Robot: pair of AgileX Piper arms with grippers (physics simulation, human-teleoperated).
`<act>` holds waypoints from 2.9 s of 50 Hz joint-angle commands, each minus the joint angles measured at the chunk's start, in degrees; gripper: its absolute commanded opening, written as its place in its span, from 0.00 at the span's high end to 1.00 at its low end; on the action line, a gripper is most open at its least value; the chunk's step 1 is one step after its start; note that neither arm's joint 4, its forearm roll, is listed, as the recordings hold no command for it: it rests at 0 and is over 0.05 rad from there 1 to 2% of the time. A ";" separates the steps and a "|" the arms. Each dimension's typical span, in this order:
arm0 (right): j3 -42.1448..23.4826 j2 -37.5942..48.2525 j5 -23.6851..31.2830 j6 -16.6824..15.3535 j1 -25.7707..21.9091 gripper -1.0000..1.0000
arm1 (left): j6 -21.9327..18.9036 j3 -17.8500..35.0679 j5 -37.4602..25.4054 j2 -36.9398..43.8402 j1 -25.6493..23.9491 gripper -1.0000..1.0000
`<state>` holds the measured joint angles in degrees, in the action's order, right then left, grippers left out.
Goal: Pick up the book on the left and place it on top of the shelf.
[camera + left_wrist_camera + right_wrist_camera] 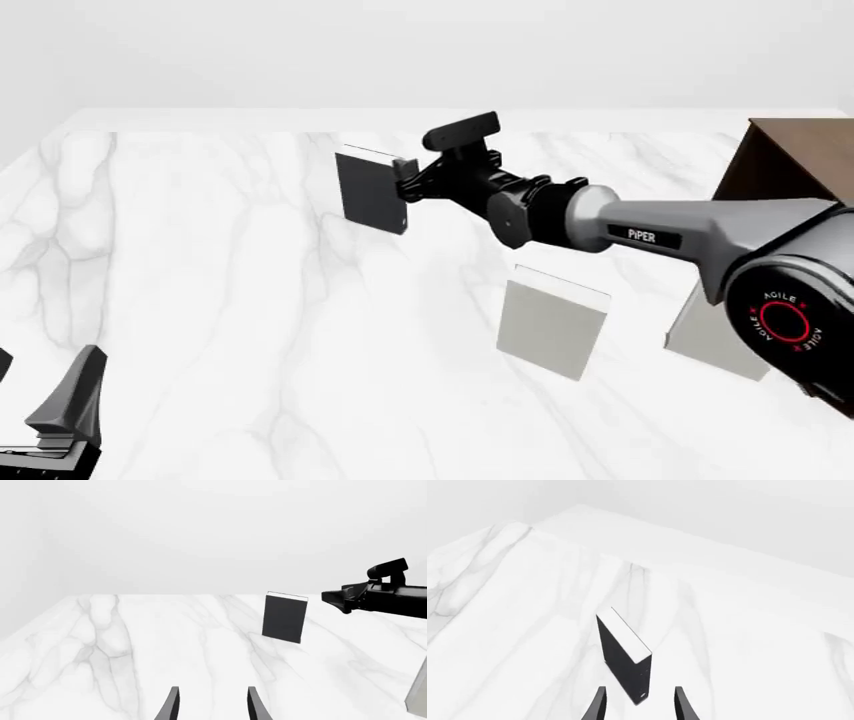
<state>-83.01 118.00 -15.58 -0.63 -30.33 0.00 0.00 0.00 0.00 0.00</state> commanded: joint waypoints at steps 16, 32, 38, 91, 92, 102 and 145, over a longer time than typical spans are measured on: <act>-6.68 6.99 0.36 0.62 0.16 0.00 | 0.00 0.00 0.00 0.00 0.00 0.00; -11.71 11.28 1.80 0.50 0.48 0.00 | 0.00 0.00 0.00 0.00 0.00 0.00; -13.49 12.68 2.43 0.50 0.62 0.00 | 0.00 0.00 0.00 0.00 0.00 0.00; -25.37 23.74 5.58 1.15 0.07 0.00 | 0.00 0.00 0.00 0.00 0.00 0.00; -25.60 23.84 5.69 1.17 0.10 0.00 | 0.00 0.00 0.00 0.00 0.00 0.00; -26.47 24.38 6.03 1.21 -0.23 0.00 | 0.00 0.00 0.00 0.00 0.00 0.00; -18.60 18.98 1.03 1.21 -0.75 1.00 | 0.00 0.00 0.00 0.00 0.00 0.00</act>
<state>-105.94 140.71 -12.01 -0.29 -30.95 0.00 0.00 0.00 0.00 0.00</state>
